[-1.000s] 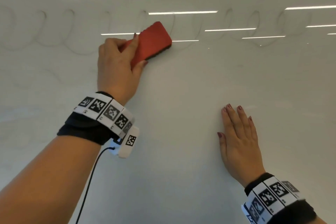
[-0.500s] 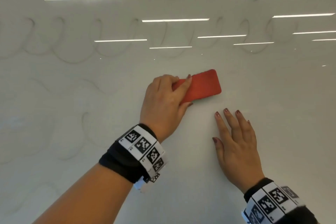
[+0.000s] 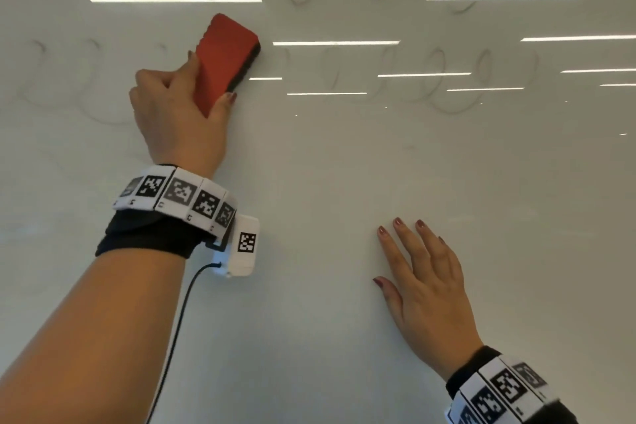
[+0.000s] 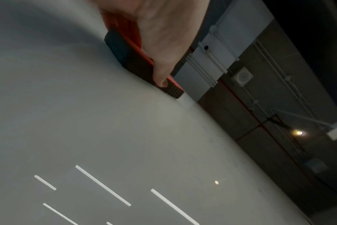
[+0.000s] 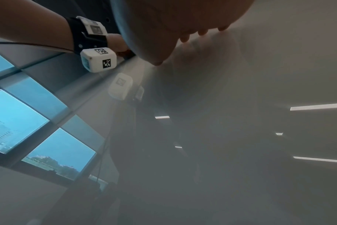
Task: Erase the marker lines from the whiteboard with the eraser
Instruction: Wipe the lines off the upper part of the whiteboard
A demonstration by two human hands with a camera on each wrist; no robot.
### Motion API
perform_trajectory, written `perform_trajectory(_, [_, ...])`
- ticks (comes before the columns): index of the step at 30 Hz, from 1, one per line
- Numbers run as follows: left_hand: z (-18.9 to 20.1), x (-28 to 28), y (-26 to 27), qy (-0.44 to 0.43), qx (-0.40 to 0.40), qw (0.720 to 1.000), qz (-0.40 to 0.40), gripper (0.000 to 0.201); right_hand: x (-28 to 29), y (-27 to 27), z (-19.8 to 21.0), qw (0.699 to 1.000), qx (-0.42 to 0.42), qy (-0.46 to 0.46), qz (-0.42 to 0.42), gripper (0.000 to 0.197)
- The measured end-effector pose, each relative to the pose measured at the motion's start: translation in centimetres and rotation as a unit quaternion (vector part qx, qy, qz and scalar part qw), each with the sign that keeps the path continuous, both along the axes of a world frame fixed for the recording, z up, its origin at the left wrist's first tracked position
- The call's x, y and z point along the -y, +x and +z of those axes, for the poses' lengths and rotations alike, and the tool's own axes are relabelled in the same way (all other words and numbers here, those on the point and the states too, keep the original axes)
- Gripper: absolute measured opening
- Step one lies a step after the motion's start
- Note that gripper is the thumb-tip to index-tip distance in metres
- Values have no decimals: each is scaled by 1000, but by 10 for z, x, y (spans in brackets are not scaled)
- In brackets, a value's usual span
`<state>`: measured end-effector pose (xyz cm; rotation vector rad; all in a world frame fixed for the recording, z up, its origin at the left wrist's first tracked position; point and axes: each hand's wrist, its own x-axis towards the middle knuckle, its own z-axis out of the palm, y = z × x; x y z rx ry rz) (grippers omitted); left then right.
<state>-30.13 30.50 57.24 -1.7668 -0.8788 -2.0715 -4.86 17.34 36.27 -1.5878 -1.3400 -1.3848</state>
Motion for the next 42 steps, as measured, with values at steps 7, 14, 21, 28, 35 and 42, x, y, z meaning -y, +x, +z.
perform_trajectory(7, [-16, 51, 96, 106, -165, 980, -17, 59, -1, 2, -1, 999, 2, 6, 31, 54])
perform_trajectory(14, [-69, 67, 124, 172, -283, 943, -11, 60, 13, 24, 3, 998, -15, 29, 59, 49])
perform_trajectory(21, [1, 54, 100, 98, -177, 979, 16, 61, 31, 59, 21, 998, -53, 35, 17, 52])
perform_trajectory(28, [28, 67, 125, 48, -118, 992, -10, 62, 40, 74, 31, 997, -69, 31, 4, 55])
perform_trajectory(35, [-20, 84, 147, 127, -242, 962, -1, 62, 38, 75, 28, 997, -69, 41, 14, 55])
perform_trajectory(42, [-21, 61, 104, 78, -163, 983, 39, 61, 39, 77, 27, 998, -63, 18, 11, 55])
